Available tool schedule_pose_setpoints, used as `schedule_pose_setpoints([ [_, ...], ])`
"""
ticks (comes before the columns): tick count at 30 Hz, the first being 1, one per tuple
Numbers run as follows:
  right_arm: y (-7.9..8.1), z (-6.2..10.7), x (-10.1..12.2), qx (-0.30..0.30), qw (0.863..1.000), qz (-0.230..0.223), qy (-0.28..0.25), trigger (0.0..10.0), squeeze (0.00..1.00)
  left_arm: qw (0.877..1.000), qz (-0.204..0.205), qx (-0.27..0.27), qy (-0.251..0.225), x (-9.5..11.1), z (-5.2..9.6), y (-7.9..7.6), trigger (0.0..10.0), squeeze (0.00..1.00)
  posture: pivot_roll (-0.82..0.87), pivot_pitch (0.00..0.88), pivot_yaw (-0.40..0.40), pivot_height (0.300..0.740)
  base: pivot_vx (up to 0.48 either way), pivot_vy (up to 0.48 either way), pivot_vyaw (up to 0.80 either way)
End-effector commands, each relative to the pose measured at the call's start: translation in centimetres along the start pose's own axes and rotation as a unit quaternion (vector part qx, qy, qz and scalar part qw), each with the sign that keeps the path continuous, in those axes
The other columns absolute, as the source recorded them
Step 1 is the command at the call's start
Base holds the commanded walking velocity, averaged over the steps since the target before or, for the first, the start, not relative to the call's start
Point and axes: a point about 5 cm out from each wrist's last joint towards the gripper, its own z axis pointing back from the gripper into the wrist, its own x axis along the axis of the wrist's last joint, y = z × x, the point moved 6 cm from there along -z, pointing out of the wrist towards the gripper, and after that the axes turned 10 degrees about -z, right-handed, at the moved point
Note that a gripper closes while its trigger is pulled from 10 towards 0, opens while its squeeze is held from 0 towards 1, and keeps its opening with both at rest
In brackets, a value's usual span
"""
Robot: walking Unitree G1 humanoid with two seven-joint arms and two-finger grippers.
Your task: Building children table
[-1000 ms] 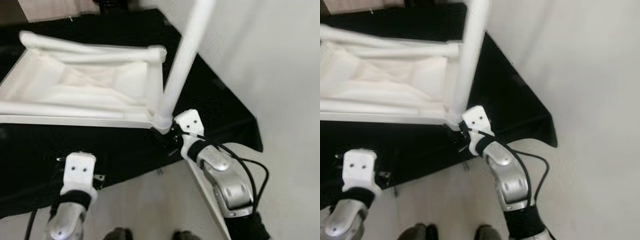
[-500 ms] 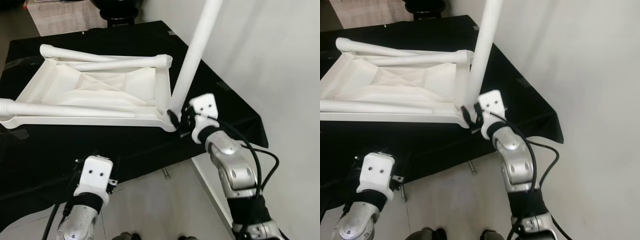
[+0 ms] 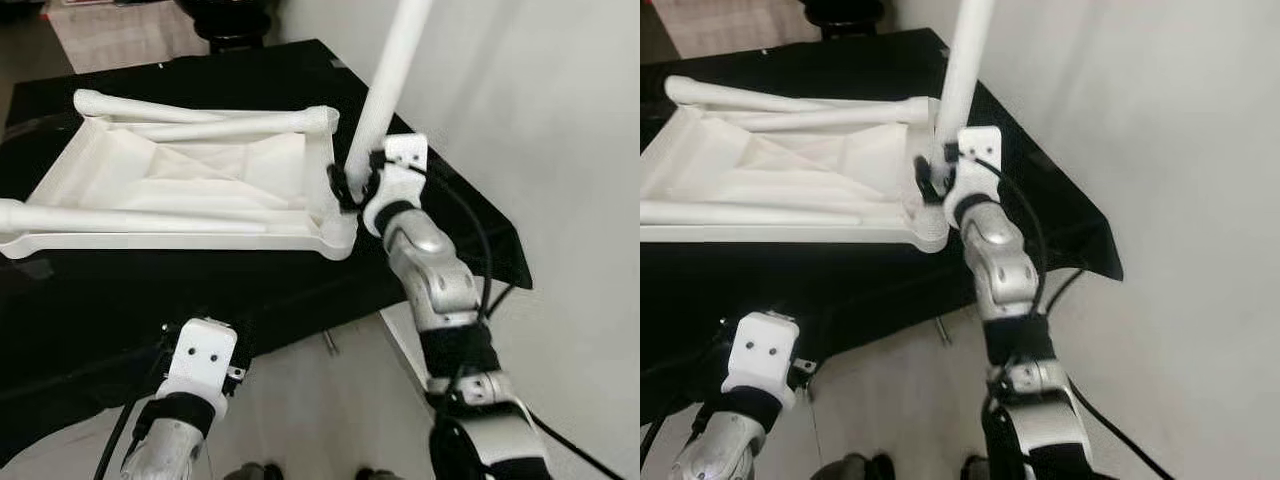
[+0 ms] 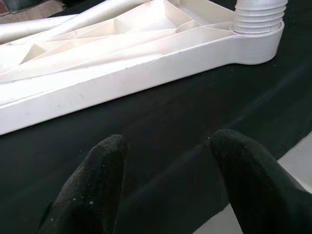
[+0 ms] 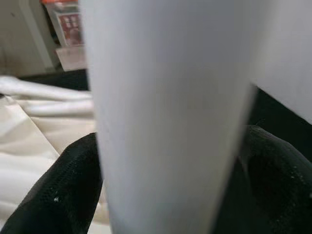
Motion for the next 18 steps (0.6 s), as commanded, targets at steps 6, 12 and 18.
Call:
schedule_pose_setpoints([
  [6, -1.0, -0.6, -0.2, -0.037, 0.999, -0.017, 0.002, 0.0, 0.0, 1.0, 0.008, 0.0, 0.005, 0.4, 0.5, 0.0, 10.0, 0.0, 0.01, 0.274, -0.022, 0.74, 0.0, 0.0, 0.0],
  [12, -0.6, -0.6, 0.1, -0.022, 0.999, -0.03, -0.001, 0.0, 0.0, 1.0, 0.019, -0.003, 0.009, 0.8, 1.5, -0.4, 10.0, 0.0, 0.01, 0.316, -0.027, 0.74, 0.0, 0.0, 0.0],
  [18, 6.5, 1.8, 2.3, 0.275, 0.96, -0.042, -0.024, 0.0, 0.0, 1.0, 0.024, -0.006, 0.017, 1.0, 2.4, -0.5, 10.0, 0.0, 0.03, 0.349, -0.034, 0.74, 0.0, 0.0, 0.0],
])
